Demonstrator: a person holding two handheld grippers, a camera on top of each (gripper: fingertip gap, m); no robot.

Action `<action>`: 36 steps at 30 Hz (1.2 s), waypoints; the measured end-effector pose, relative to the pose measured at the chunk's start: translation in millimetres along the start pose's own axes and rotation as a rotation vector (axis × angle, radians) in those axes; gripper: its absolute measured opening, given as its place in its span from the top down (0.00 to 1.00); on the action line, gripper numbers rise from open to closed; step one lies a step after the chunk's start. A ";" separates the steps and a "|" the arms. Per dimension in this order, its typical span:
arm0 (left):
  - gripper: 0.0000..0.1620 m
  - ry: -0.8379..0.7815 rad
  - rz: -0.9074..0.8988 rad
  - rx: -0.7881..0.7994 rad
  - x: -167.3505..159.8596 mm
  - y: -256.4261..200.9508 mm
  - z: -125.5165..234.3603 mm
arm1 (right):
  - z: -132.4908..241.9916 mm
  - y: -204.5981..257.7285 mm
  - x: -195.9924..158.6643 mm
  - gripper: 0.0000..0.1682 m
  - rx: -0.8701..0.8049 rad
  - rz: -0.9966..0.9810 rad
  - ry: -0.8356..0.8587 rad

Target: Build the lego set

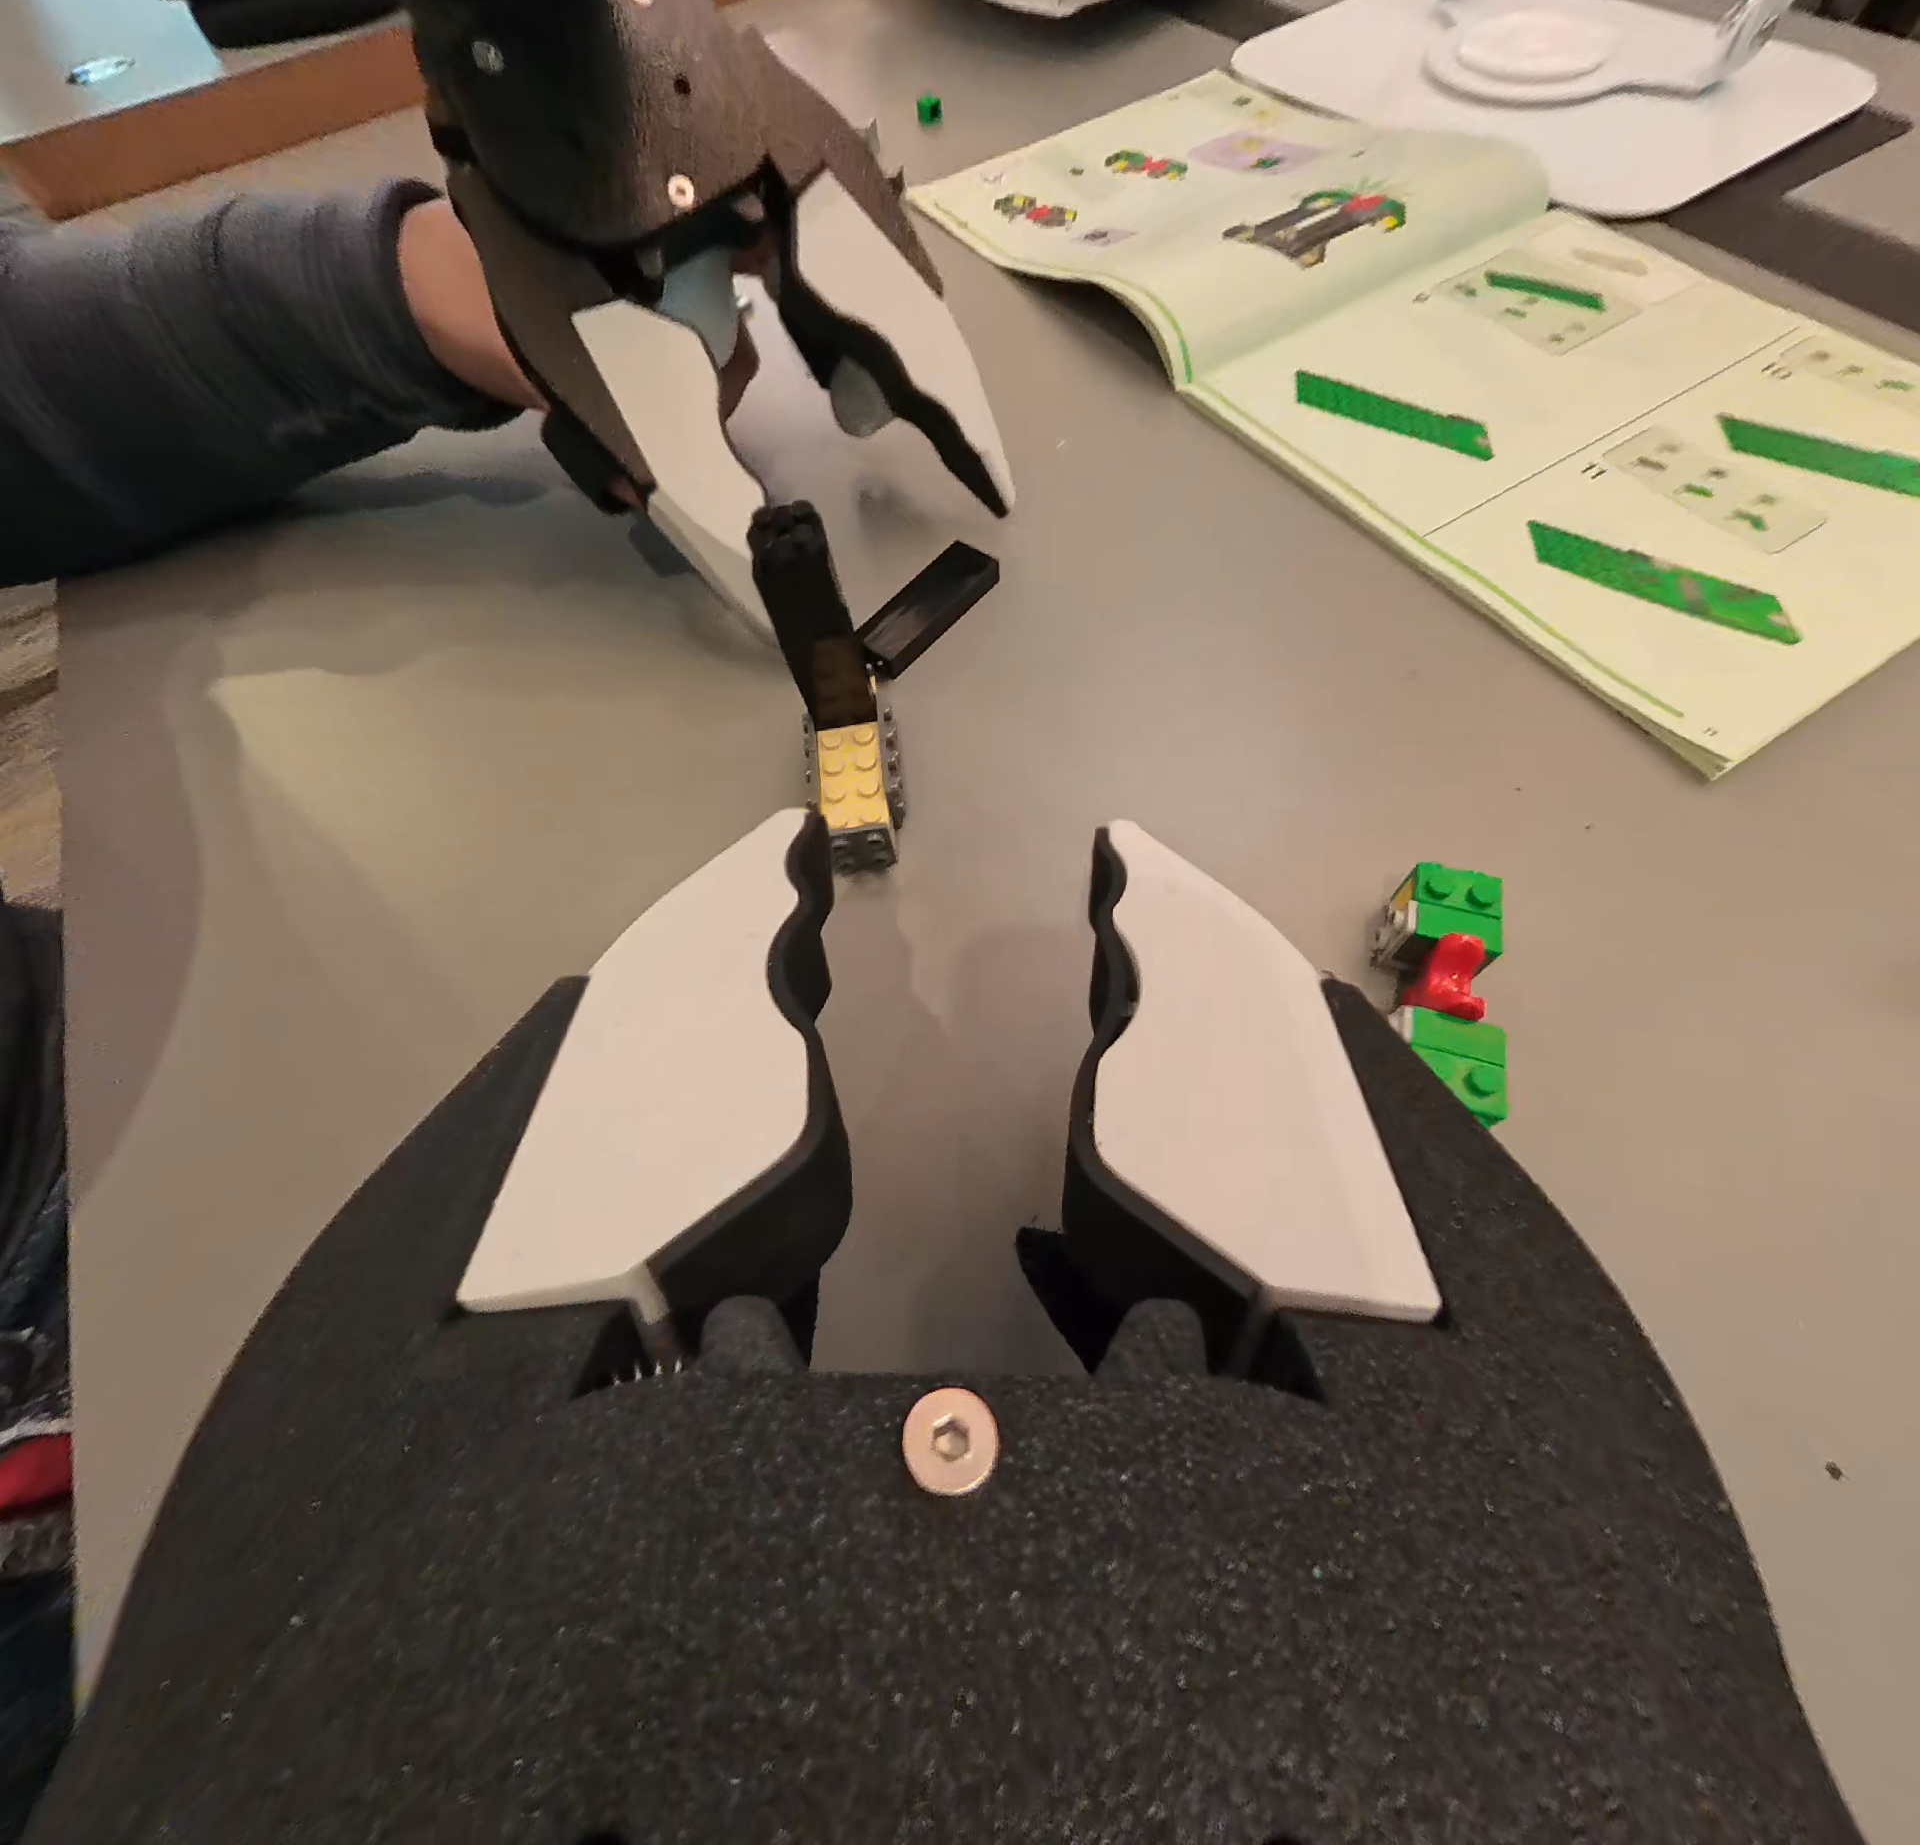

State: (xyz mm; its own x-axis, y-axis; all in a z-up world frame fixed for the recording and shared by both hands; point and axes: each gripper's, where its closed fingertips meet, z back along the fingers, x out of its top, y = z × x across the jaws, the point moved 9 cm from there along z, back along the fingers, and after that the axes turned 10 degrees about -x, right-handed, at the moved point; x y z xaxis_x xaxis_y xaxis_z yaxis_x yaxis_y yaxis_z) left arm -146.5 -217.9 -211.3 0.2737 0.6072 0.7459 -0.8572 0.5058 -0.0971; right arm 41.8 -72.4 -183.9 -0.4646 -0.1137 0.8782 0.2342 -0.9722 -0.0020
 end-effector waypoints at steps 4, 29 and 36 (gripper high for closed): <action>0.56 -0.016 -0.025 0.032 0.1 1.1 0.5 | 3.9 -5.1 0.6 0.73 -0.144 0.006 -0.137; 0.64 -0.237 -0.025 0.177 -2.5 12.6 23.3 | -19.7 -65.2 7.3 0.96 -0.279 0.140 0.371; 0.69 -0.393 -0.140 -0.046 11.4 -8.4 24.8 | -7.4 -53.8 21.4 0.96 0.078 -0.246 0.027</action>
State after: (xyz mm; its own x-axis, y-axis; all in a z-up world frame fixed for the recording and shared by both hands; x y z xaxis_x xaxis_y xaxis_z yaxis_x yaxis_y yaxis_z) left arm -147.0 -230.4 -185.6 0.1915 0.2554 0.9477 -0.8009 0.5988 0.0004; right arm 12.9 -24.1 -168.6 -0.5386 0.1181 0.8343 0.1761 -0.9525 0.2485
